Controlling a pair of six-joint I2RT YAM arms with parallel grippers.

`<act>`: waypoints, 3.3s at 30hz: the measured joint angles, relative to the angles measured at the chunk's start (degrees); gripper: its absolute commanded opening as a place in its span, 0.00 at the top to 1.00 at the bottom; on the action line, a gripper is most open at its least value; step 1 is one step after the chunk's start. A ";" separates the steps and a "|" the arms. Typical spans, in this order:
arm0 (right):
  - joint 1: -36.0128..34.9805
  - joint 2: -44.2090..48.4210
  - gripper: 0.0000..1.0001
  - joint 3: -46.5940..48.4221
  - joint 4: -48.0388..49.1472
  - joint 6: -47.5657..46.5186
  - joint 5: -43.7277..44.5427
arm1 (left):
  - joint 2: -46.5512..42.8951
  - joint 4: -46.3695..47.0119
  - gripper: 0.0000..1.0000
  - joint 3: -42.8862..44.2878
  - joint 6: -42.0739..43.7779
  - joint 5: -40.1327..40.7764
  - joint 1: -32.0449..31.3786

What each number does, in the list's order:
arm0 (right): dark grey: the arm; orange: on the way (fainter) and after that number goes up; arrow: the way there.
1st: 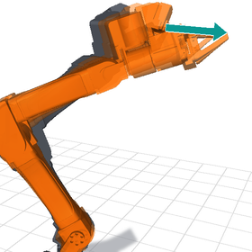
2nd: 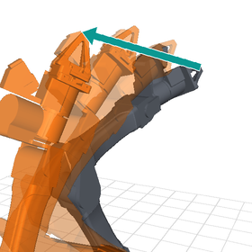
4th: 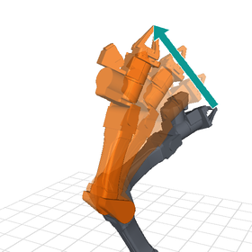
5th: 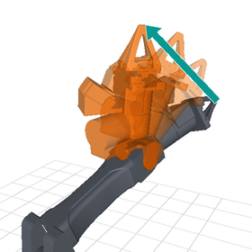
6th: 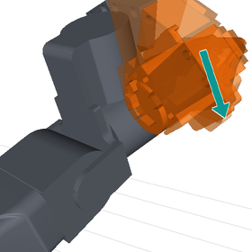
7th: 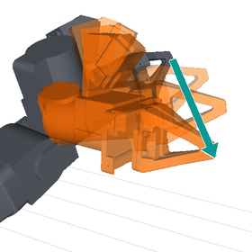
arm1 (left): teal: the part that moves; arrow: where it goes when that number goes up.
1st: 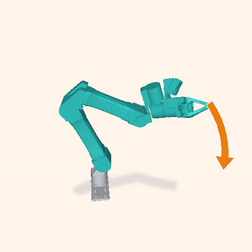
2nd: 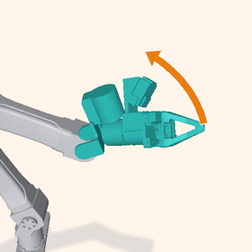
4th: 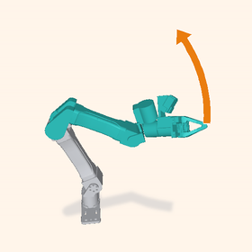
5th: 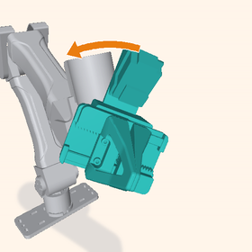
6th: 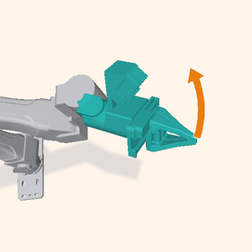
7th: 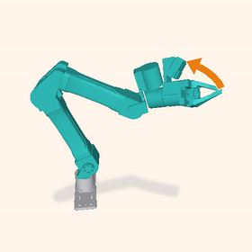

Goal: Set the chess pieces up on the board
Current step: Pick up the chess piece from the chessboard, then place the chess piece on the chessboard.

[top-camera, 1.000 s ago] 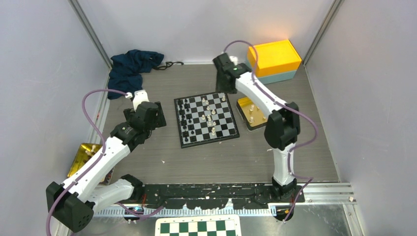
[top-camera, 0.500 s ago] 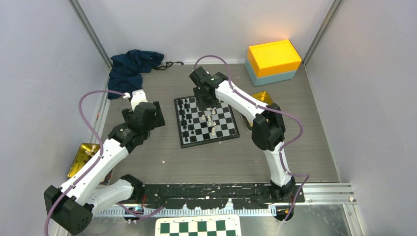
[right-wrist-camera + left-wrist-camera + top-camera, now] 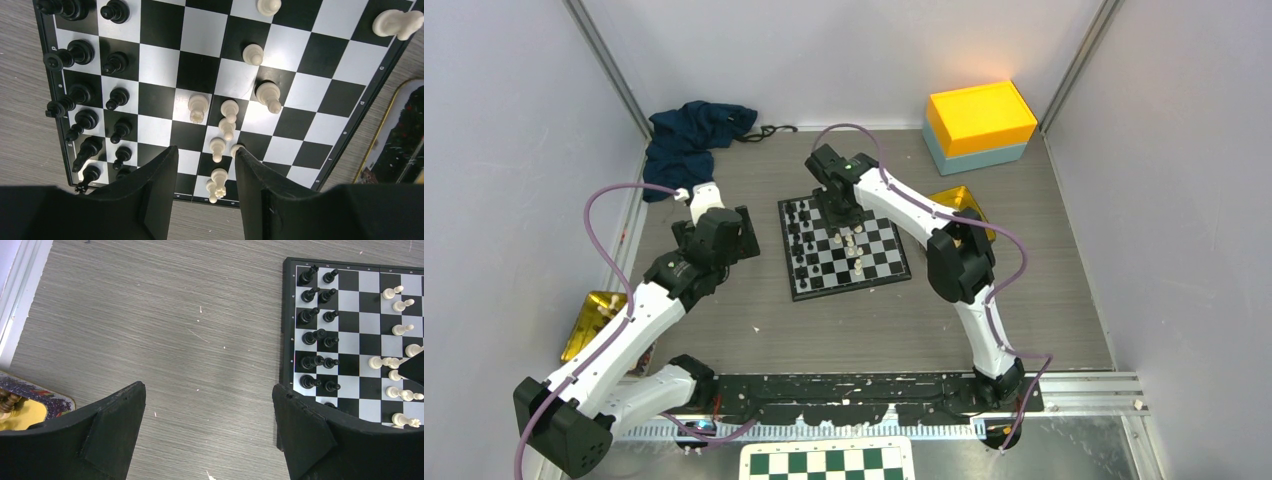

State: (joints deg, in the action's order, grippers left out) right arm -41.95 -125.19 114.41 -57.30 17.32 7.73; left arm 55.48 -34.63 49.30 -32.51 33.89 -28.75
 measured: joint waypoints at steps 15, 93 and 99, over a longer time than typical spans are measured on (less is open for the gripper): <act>-0.28 -3.91 0.55 0.24 0.46 -0.94 -1.90 | 0.00 0.02 0.04 -0.02 0.20 0.04 0.00; 12.37 -11.93 1.00 23.82 -1.79 -0.83 10.05 | 0.72 0.48 0.03 -0.37 1.97 0.15 0.07; 13.66 -15.39 0.99 24.92 -2.82 -0.68 8.79 | 1.55 0.52 0.03 -0.37 1.95 0.13 0.07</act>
State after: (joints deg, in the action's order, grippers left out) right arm -28.29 -140.57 139.33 -60.12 16.64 16.51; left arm 57.04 -34.11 48.93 -30.57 34.02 -28.69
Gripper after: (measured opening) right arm 0.205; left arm 0.967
